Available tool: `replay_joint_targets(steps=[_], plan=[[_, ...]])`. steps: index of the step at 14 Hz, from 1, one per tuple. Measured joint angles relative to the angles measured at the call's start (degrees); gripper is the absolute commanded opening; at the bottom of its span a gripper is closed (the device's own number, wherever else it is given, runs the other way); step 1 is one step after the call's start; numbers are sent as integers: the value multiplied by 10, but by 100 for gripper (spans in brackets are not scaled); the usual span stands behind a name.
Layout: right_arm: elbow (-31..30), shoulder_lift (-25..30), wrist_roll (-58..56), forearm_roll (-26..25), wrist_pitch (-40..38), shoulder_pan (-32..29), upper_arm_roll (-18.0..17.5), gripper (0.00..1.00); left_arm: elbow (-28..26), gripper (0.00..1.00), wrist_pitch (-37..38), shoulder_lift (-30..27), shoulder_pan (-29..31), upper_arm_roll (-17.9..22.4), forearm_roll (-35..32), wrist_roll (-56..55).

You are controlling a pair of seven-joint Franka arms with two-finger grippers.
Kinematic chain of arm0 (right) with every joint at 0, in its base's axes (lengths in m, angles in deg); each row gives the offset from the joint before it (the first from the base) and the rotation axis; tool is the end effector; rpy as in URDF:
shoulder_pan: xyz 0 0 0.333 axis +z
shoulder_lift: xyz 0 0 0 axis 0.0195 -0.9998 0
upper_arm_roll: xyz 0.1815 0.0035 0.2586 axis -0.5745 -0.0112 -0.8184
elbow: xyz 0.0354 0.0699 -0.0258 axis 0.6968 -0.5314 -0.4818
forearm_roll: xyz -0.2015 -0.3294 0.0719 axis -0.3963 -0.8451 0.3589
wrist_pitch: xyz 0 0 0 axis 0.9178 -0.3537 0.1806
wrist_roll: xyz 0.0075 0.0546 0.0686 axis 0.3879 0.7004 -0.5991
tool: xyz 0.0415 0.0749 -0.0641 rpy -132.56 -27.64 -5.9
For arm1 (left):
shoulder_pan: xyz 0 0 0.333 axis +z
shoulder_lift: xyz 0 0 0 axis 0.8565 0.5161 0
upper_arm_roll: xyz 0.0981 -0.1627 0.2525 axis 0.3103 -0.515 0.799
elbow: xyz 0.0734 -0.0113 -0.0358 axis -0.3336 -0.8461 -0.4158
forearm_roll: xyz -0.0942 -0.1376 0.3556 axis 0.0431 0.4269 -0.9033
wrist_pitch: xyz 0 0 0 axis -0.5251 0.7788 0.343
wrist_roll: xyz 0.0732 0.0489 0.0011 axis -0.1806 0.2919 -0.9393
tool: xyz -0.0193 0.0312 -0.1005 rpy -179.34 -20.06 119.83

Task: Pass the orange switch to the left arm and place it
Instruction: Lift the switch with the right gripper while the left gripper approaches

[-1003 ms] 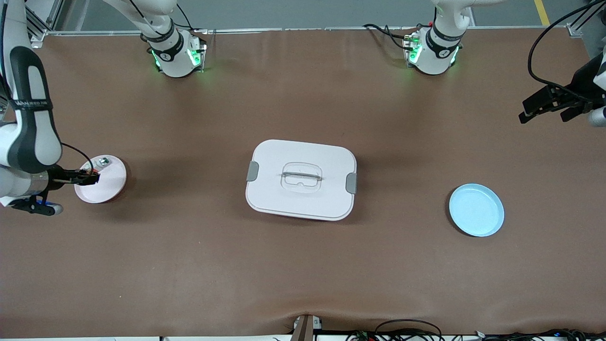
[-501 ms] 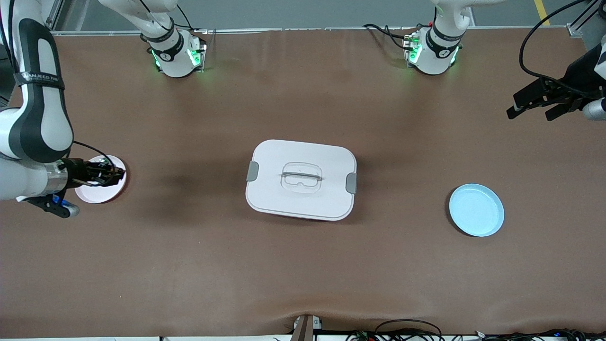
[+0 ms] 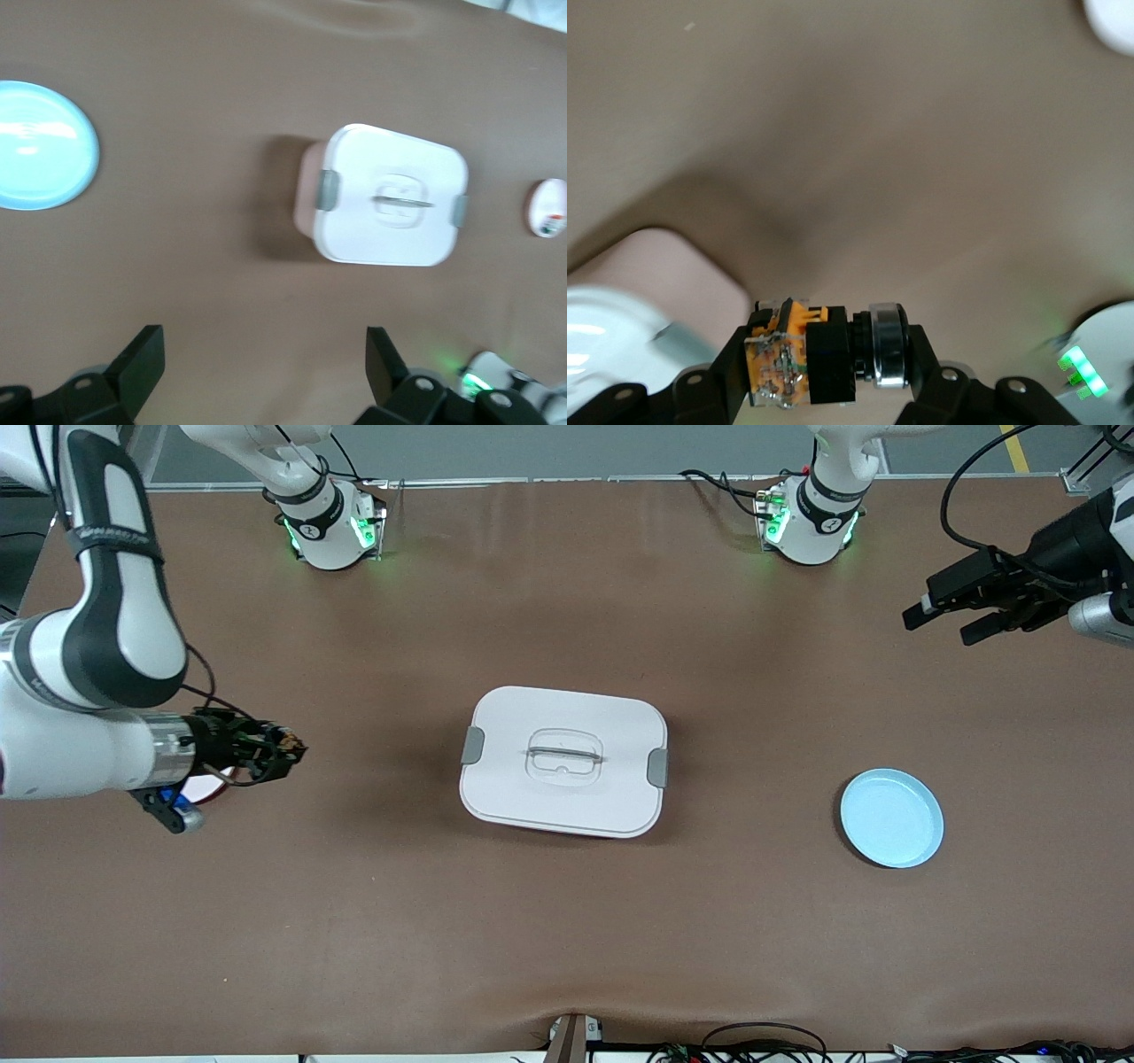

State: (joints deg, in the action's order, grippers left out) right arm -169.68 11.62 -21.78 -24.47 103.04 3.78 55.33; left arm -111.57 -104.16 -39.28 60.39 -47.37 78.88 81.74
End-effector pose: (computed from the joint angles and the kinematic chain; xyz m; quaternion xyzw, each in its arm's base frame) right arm 0.6342 0.1044 0.4363 -0.9102 0.3441 0.2200 0.0691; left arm 0.5376 -0.0714 0.6595 0.9712 0.0111 -0.0001 0.2381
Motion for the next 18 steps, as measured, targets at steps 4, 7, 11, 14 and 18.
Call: replay_joint_targets(steps=[4, 7, 11, 14, 18], plan=[[20, 0, 117, 40, 2, 60, -1, 0, 0, 100, -24, 31, -2, -3, 84, 1], [34, -4, 174, 75, 6, 75, 0, 0, 0, 100, -64, 53, -7, -29, 113, 1], [66, -19, 271, 110, 56, 110, -1, 0, 0, 100, -128, 75, -17, -80, 126, -5], [106, -41, 359, 143, 95, 157, -1, 0, 0, 100, -174, 102, -21, -105, 158, -5], [157, -74, 448, 170, 155, 201, -1, 0, 0, 100, -252, 135, -71, -113, 164, -31]])
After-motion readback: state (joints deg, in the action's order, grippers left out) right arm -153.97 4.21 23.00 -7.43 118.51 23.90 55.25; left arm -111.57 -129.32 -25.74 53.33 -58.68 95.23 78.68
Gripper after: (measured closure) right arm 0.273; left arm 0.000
